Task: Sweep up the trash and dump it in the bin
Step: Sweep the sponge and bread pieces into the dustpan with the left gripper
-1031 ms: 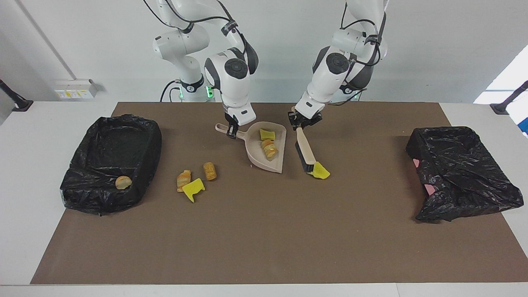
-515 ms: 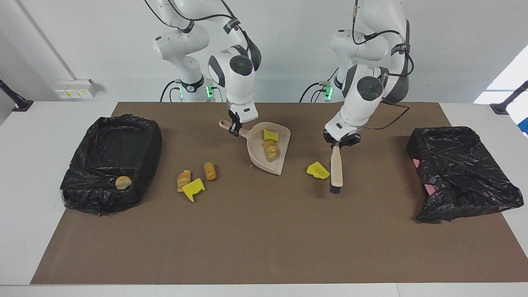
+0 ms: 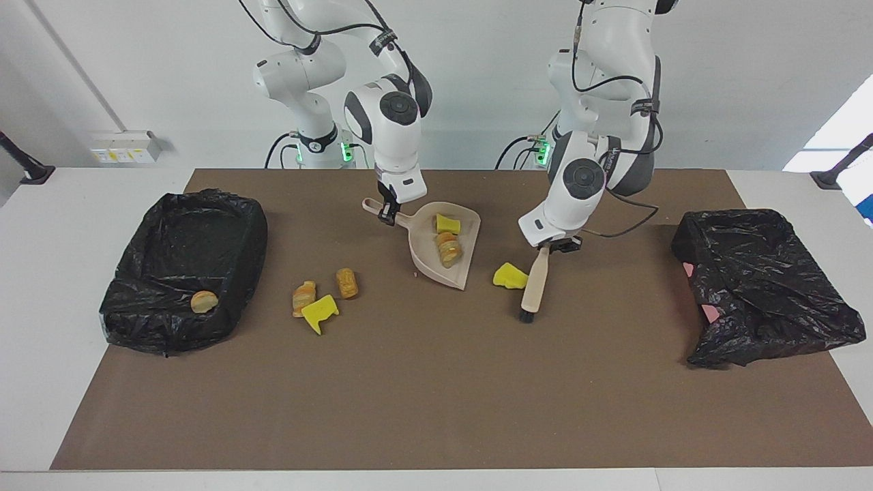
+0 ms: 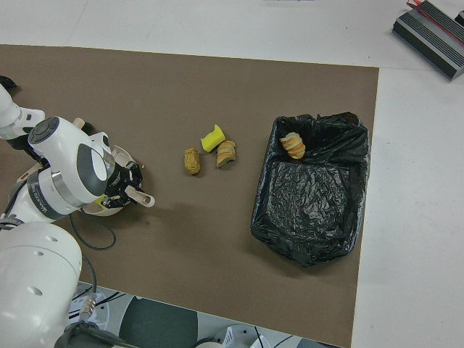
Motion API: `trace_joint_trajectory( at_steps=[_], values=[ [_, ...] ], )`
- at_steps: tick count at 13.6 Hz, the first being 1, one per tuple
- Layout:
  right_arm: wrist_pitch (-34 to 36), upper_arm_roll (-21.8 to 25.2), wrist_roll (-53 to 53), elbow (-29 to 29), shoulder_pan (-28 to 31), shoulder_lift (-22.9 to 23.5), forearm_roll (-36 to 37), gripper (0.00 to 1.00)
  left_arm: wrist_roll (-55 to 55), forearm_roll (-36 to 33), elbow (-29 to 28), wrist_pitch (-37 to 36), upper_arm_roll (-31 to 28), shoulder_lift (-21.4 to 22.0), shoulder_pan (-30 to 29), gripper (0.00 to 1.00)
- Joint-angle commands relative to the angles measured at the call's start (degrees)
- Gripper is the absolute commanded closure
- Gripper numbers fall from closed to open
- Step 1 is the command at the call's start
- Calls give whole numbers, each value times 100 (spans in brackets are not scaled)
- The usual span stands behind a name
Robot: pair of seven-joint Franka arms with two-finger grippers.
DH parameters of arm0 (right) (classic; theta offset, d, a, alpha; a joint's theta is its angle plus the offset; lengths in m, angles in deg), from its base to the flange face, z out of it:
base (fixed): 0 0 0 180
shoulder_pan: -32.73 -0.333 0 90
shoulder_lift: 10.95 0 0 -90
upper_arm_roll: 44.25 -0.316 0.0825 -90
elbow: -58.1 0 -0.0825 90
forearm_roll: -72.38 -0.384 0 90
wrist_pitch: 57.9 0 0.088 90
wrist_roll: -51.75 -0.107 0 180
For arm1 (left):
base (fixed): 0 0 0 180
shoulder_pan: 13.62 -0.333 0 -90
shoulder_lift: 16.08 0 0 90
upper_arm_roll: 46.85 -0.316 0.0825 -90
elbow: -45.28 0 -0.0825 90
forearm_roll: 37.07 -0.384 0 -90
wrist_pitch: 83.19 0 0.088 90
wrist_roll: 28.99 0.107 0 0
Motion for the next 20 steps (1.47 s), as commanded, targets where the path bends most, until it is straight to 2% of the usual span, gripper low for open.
trace_joint_trajectory(
  at_steps=[1,3,6,9,11,14,16,20],
  values=[
    [-40,-17,-106,-44,19,-86,14,100,68,131,-349,-70,-48,345,766,100],
    [-40,-17,-114,-44,19,-86,14,100,-124,692,-472,-8,-65,494,1337,100],
    [-40,-17,-105,-44,19,-86,14,100,-713,949,-438,27,-65,530,1709,100],
    [-40,-17,-79,-44,19,-78,14,100,-758,1002,-367,-26,-118,477,1430,100],
    [-40,-8,8,-44,28,-69,14,100,-810,1002,-253,-148,-109,442,798,100],
    [12,-8,158,-18,63,-60,14,100,-1555,985,-226,-280,-127,433,427,100],
    [91,-8,202,52,98,-130,14,100,-2048,924,-226,-499,-135,451,444,100],
    [416,53,666,87,598,-814,6,100,-2928,923,-226,-773,-65,538,654,100]
  ],
)
